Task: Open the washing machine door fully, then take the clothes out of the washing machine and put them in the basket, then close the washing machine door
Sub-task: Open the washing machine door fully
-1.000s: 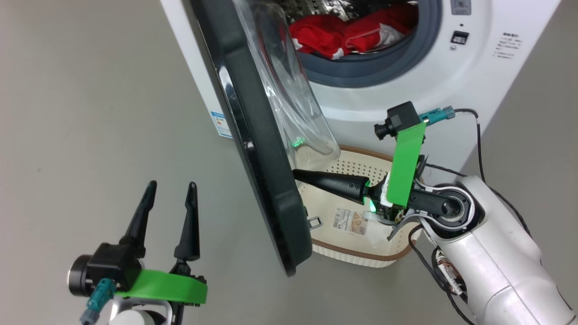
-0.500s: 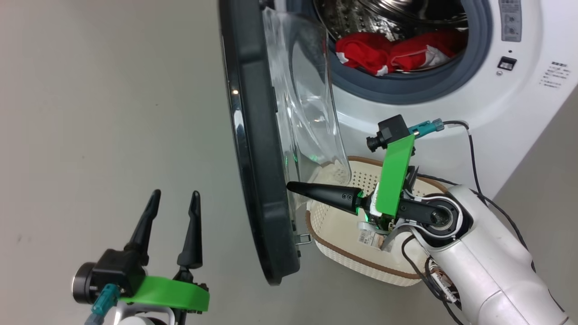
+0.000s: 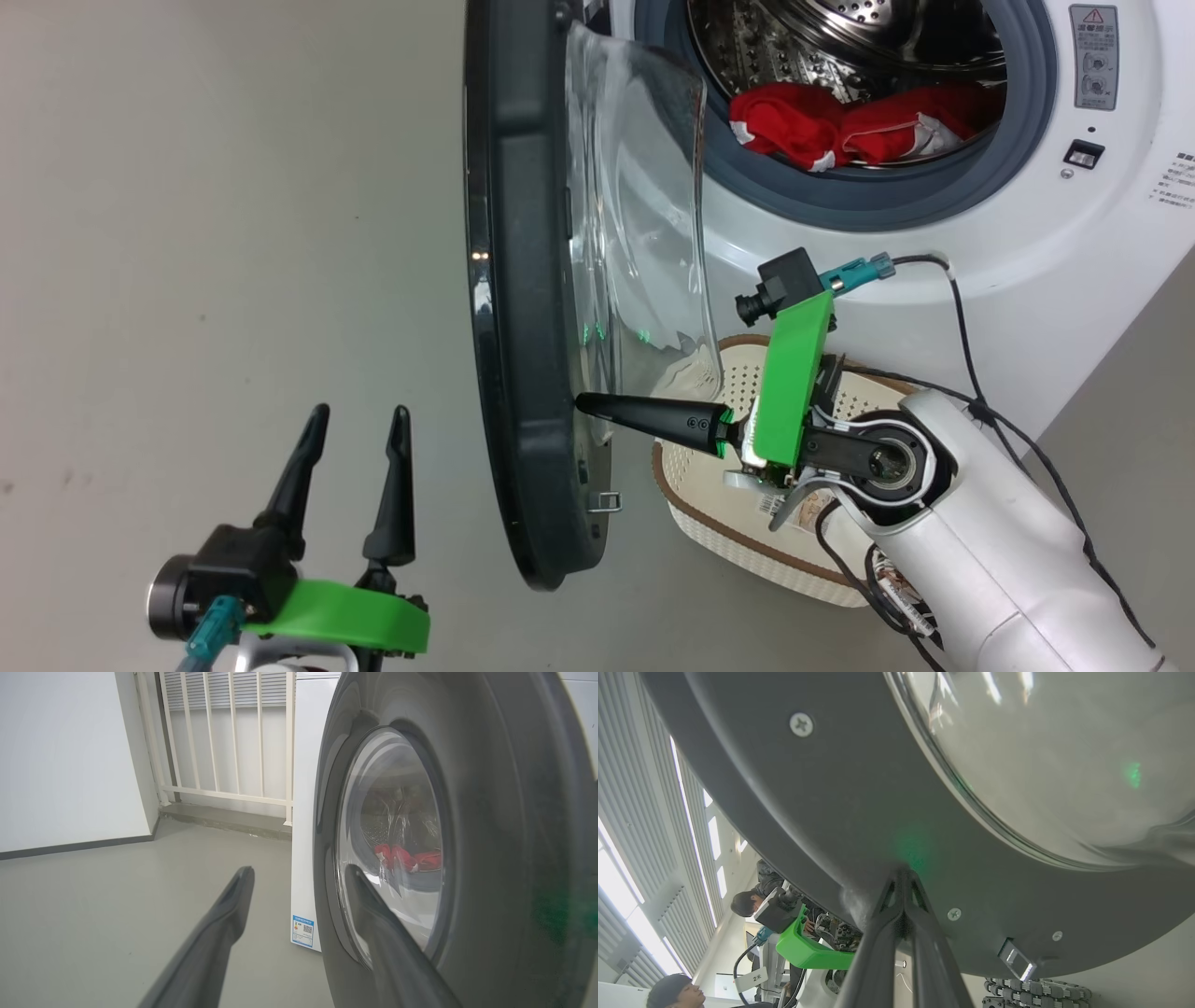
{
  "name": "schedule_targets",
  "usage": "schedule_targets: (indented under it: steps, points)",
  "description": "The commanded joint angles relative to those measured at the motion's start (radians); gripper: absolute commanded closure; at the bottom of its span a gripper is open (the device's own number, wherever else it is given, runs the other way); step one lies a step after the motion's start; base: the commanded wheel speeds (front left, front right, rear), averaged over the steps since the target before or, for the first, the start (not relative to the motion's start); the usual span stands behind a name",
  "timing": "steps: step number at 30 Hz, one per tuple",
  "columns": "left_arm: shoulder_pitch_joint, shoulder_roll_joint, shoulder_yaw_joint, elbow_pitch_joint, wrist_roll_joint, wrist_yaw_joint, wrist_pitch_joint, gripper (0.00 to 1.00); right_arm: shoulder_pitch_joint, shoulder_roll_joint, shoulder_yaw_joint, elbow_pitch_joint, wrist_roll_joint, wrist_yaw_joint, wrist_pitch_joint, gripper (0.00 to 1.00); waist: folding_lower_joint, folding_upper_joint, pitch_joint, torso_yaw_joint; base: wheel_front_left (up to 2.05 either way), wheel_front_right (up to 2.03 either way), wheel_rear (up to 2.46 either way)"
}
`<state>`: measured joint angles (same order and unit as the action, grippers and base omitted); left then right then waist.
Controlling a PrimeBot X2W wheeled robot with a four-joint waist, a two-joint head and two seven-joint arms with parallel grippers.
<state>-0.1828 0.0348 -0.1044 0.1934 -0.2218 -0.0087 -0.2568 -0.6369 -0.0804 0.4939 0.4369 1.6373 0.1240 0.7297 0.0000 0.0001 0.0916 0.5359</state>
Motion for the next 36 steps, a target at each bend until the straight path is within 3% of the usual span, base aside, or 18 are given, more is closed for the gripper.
schedule_targets:
  steps: [1,4,5,7,8,9,19,24,29,36]
  points:
    - [0.0,0.015,0.038,-0.029,-0.007,0.003,-0.005,0.0,0.002,0.024,0.012,-0.04,-0.028,0.007,-0.01,1.0,0.0,-0.0001,0.001,-0.002,0.0,0.0,0.0]
    - [0.009,0.015,0.047,-0.033,-0.006,0.002,-0.005,0.0,0.009,0.003,0.02,-0.059,-0.084,0.007,-0.05,0.99,0.0,-0.0001,0.0,-0.011,0.0,0.0,0.0]
    - [0.011,0.015,0.051,-0.035,-0.007,0.001,-0.005,0.0,0.012,-0.008,0.025,-0.067,-0.113,0.007,-0.075,0.71,0.0,-0.0001,0.0,-0.014,0.0,0.0,0.0]
    - [0.018,0.015,0.06,-0.04,-0.007,0.001,-0.005,0.0,0.026,-0.03,0.039,-0.081,-0.17,0.007,-0.131,0.42,0.0,-0.0001,-0.003,-0.025,0.0,0.0,0.0]
    - [0.022,0.015,0.064,-0.042,-0.006,0.002,-0.005,0.0,0.034,-0.043,0.049,-0.086,-0.204,0.007,-0.165,0.14,0.0,-0.0001,-0.005,-0.031,0.0,0.0,0.0]
    - [0.025,0.015,0.069,-0.045,-0.004,0.002,-0.005,0.0,0.042,-0.056,0.061,-0.089,-0.238,0.007,-0.199,0.0,0.0,-0.0001,-0.006,-0.038,0.0,0.0,0.0]
    - [0.053,0.015,0.093,-0.047,-0.006,-0.006,-0.005,0.0,0.125,-0.148,0.158,-0.106,-0.45,0.007,-0.563,0.0,0.0,-0.0001,-0.023,-0.083,0.0,0.0,0.0]
    - [0.07,0.015,0.102,-0.045,0.004,-0.007,-0.005,0.0,0.14,-0.18,0.201,-0.044,-0.623,0.007,-0.771,0.0,0.0,-0.0001,-0.044,-0.093,0.0,0.0,0.0]
    - [0.086,0.015,0.114,-0.043,0.017,-0.013,-0.005,0.0,0.165,-0.148,0.146,0.076,-0.809,0.007,-0.946,0.0,0.0,-0.0001,-0.065,-0.091,0.0,0.0,0.0]
    - [0.101,0.016,0.129,-0.046,0.029,-0.02,-0.005,0.0,0.203,-0.081,-0.011,0.126,-1.051,0.007,-0.989,0.0,0.0,-0.0001,-0.077,-0.091,0.0,0.0,0.0]
